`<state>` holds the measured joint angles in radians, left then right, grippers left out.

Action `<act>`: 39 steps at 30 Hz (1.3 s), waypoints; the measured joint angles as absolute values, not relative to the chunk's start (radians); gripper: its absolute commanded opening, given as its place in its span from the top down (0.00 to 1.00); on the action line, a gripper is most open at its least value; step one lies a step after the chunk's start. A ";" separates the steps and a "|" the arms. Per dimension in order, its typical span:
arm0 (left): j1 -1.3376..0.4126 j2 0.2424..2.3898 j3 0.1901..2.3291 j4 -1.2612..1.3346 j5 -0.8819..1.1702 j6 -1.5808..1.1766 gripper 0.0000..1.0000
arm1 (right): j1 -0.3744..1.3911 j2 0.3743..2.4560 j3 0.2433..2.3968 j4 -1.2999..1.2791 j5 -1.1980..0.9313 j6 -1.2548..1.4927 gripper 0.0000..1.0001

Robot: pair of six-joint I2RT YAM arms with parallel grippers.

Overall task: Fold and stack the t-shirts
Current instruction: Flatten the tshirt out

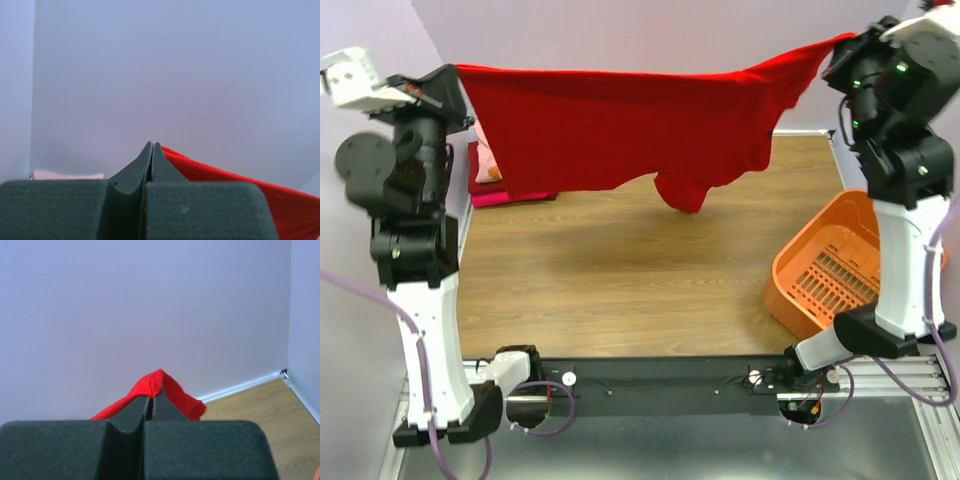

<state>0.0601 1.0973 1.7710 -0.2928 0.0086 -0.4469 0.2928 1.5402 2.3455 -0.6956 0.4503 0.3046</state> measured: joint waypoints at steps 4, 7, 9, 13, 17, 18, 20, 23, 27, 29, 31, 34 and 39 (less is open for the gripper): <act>0.060 1.019 1.771 -0.268 -0.020 -0.442 1.00 | 0.293 1.468 2.345 -0.645 0.449 0.289 0.99; 0.060 0.986 1.771 -0.253 -0.030 -0.439 1.00 | 0.293 1.433 2.344 -0.620 0.450 0.282 1.00; 0.060 0.979 1.771 -0.234 -0.030 -0.438 1.00 | 0.293 1.427 2.336 -0.603 0.451 0.276 0.99; 0.060 1.019 1.758 -0.221 -0.010 -0.439 1.00 | 0.292 1.441 2.260 -0.568 0.456 0.264 0.99; 0.062 1.151 1.728 -0.217 0.053 -0.440 1.00 | 0.292 1.522 2.212 -0.558 0.456 0.255 0.99; 0.062 1.163 1.726 -0.217 0.061 -0.439 1.00 | 0.292 1.553 2.207 -0.558 0.457 0.252 0.99; 0.064 1.249 1.714 -0.219 0.098 -0.442 1.00 | 0.292 1.624 2.204 -0.558 0.457 0.242 0.99; 0.064 1.339 1.701 -0.234 0.146 -0.443 1.00 | 0.292 1.707 2.204 -0.559 0.457 0.229 0.99; 0.064 1.396 1.707 -0.262 0.178 -0.443 1.00 | 0.292 1.784 2.241 -0.570 0.456 0.214 0.99; 0.064 1.396 1.728 -0.273 0.186 -0.442 1.00 | 0.292 1.804 2.275 -0.573 0.456 0.208 0.99; 0.064 1.393 1.763 -0.265 0.194 -0.439 1.00 | 0.292 1.806 2.305 -0.572 0.456 0.208 1.00; 0.064 1.373 1.785 -0.252 0.195 -0.435 1.00 | 0.292 1.788 2.343 -0.559 0.450 0.209 0.99; 0.064 1.302 1.776 -0.243 0.193 -0.431 1.00 | 0.292 1.713 2.330 -0.550 0.376 0.215 0.99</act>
